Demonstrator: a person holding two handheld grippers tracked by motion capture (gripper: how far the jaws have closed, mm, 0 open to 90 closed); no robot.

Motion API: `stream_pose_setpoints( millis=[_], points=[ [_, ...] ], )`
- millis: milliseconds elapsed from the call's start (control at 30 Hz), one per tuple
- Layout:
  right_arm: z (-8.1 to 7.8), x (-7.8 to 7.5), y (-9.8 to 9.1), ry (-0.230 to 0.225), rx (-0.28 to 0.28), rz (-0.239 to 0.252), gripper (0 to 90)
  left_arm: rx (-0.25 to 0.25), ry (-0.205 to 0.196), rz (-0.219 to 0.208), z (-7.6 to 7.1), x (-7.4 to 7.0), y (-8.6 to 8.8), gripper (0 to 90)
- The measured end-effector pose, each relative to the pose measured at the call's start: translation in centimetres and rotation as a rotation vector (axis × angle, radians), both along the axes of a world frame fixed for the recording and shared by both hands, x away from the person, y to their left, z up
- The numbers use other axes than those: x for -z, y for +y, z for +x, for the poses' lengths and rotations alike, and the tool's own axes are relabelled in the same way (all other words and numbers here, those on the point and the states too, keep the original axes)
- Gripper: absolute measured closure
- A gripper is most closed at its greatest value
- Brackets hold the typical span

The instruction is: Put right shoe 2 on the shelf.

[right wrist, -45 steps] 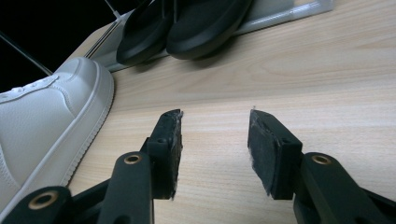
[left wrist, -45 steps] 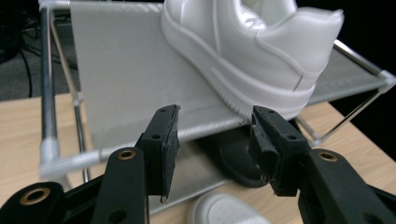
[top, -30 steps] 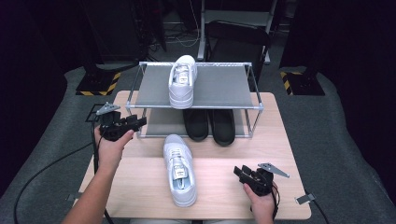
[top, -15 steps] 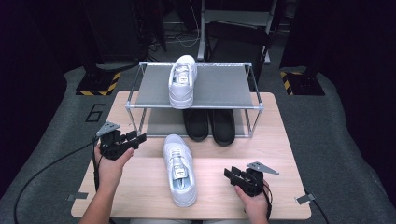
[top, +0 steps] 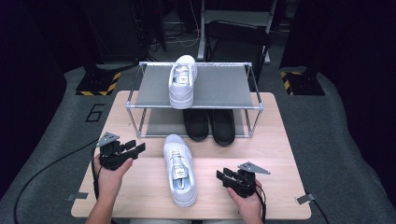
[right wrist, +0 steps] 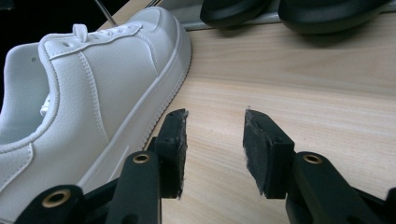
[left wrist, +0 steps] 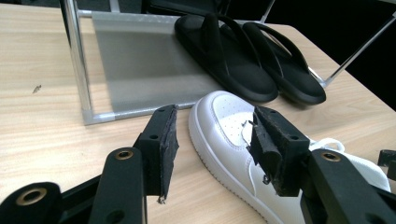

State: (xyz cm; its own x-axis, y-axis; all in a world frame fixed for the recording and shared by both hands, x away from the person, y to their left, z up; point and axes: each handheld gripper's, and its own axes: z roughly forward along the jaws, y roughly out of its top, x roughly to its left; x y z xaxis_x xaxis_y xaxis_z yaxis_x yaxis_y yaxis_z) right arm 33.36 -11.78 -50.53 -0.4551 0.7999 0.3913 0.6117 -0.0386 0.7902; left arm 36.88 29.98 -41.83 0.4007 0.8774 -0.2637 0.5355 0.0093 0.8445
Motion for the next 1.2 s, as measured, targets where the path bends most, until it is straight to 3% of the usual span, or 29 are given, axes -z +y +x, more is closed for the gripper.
stream_pose_setpoints(
  millis=[200, 367, 567, 1200],
  points=[
    [0.3, -0.9, 0.8, -0.026, -0.023, -0.004, 59.2, -0.008, 0.002, 0.011, -0.4, 0.3, 0.1, 50.0],
    [0.1, -1.8, 2.0, -0.022, -0.078, 0.046, 58.0, -0.017, 0.003, 0.008, -0.7, 0.6, 0.5, 49.8],
    [0.0, -2.2, 3.0, -0.035, -0.106, 0.019, 57.7, -0.026, 0.018, 0.007, -0.8, 1.0, 0.7, 49.8],
    [0.2, -3.0, 5.7, -0.049, -0.178, 0.033, 55.9, -0.047, 0.020, -0.008, -1.1, 1.6, 0.9, 49.8]
  ],
)
